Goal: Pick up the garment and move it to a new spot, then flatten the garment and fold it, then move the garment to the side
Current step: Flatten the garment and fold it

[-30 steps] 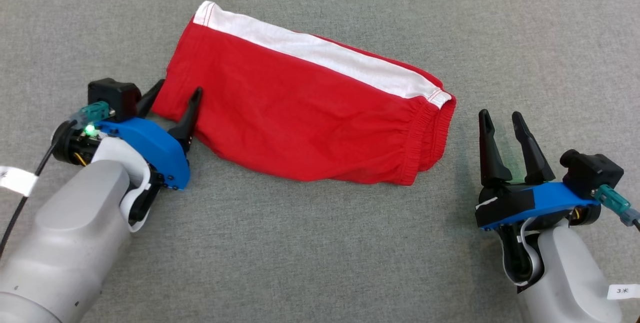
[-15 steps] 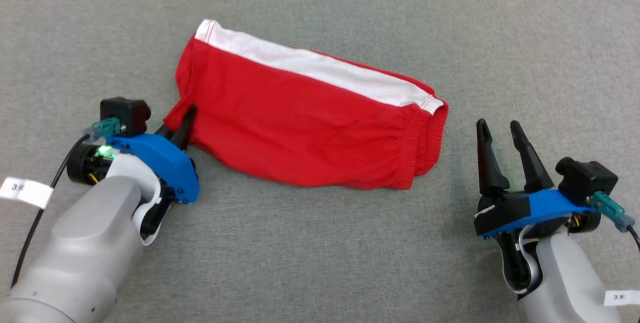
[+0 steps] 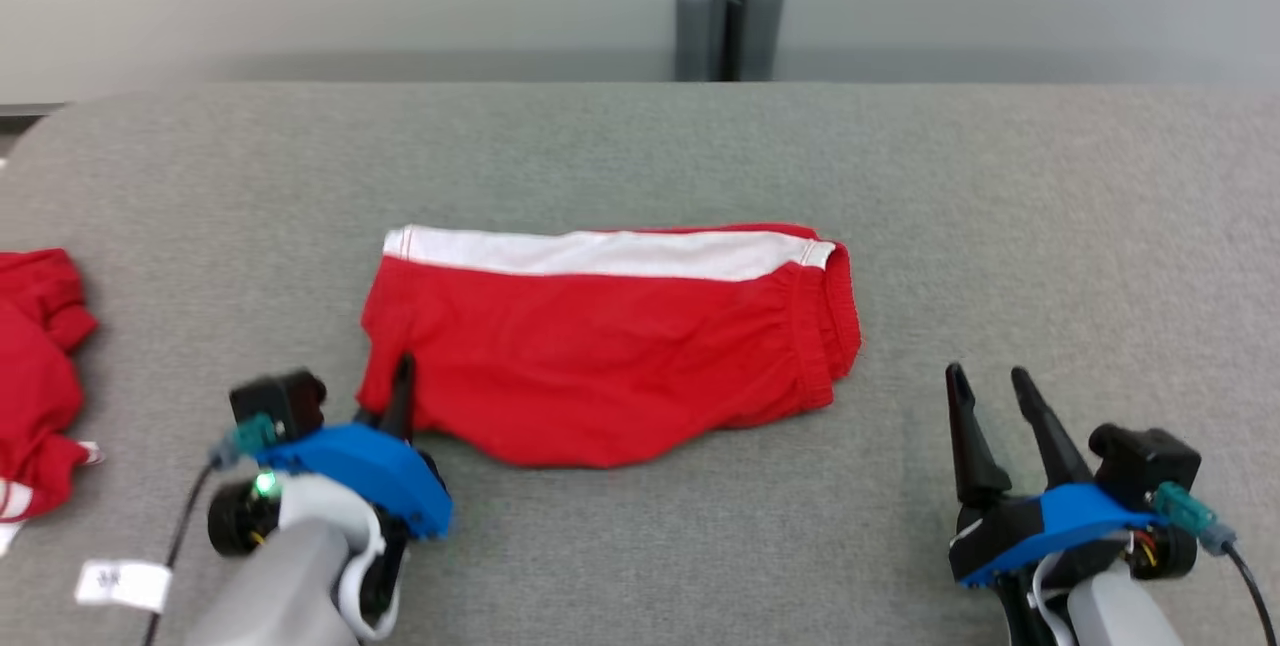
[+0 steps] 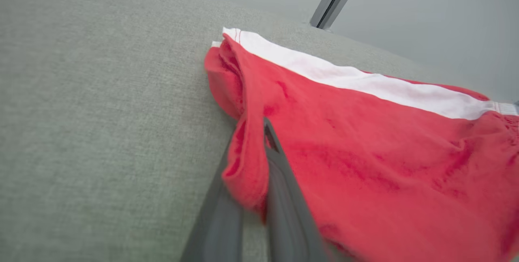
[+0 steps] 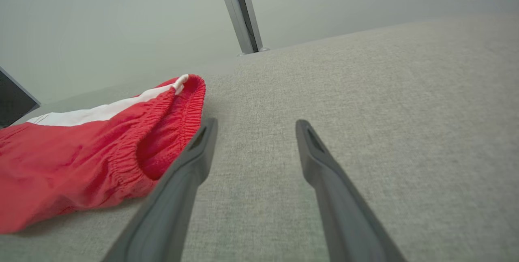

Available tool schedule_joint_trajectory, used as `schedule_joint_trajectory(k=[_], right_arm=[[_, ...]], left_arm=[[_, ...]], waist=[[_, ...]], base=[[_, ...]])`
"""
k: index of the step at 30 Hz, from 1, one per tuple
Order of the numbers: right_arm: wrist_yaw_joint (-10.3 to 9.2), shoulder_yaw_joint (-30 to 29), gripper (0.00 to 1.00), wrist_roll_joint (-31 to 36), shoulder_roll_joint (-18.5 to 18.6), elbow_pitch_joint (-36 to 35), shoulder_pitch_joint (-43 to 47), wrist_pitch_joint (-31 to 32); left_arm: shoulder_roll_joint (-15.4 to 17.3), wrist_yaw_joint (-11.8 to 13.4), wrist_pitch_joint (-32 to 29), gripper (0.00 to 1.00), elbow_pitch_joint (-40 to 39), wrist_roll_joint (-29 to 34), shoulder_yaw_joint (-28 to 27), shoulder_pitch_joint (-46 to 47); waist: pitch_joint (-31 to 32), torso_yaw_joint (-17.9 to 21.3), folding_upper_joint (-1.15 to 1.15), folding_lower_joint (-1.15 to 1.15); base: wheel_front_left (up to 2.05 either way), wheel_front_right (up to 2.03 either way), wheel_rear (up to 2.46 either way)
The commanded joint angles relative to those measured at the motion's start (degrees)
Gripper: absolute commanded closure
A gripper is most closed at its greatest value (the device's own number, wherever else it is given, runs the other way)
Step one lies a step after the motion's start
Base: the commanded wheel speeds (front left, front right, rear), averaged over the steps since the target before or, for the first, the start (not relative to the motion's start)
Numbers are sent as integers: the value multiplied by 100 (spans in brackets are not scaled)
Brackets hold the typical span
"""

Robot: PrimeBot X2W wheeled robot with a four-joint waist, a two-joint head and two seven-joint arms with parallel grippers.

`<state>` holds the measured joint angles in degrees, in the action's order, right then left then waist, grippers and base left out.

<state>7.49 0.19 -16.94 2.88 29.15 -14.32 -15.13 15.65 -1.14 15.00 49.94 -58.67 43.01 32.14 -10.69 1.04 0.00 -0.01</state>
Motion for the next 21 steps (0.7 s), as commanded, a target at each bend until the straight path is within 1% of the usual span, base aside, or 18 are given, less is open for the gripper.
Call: schedule_joint_trajectory(k=[1, 4, 7, 8, 9, 10, 12, 15, 21], right_arm=[[0, 3, 0, 1, 5, 36, 127, -2], [0, 36, 0, 14, 5, 85, 225, -2], [0, 149, 0, 77, 4, 92, 181, -2], [0, 186, 0, 64, 7, 85, 127, -2], [0, 238, 0, 49, 7, 81, 55, -2], [0, 309, 0, 43, 6, 68, -29, -2], [0, 455, 0, 64, 4, 71, -193, -2], [0, 664, 0, 117, 7, 177, -480, -2], [0, 897, 0, 369, 8, 752, -1097, -2]], left_arm=[[-42, 74, 23, 100, -146, 156, -183, -224], [-159, 155, 19, 100, -454, 572, -523, -713], [-224, 259, 20, 100, -731, 1015, -896, -959], [-243, 300, 20, 58, -838, 1179, -1039, -1040], [-255, 345, 19, 22, -919, 1344, -1182, -1114], [-267, 377, 20, 0, -1031, 1520, -1332, -1171], [-338, 401, 20, 0, -1216, 1862, -1571, -1261], [-447, 362, 21, 0, -1394, 2299, -1865, -1389], [-723, 135, 21, 0, -1417, 2852, -2280, -1504]], waist=[[60, -62, 0, 1], [130, -192, 0, 1], [130, -277, 0, 1], [113, -298, 0, 1], [96, -316, 0, 1], [77, -333, 0, 1], [25, -367, 0, 1], [-40, -424, 0, 1], [-140, -635, 0, 1]], base=[[0, 0, 0], [0, 0, 0], [0, 0, 0], [0, 0, 0], [0, 0, 0], [0, 0, 0], [0, 0, 0], [0, 0, 0], [0, 0, 0]])
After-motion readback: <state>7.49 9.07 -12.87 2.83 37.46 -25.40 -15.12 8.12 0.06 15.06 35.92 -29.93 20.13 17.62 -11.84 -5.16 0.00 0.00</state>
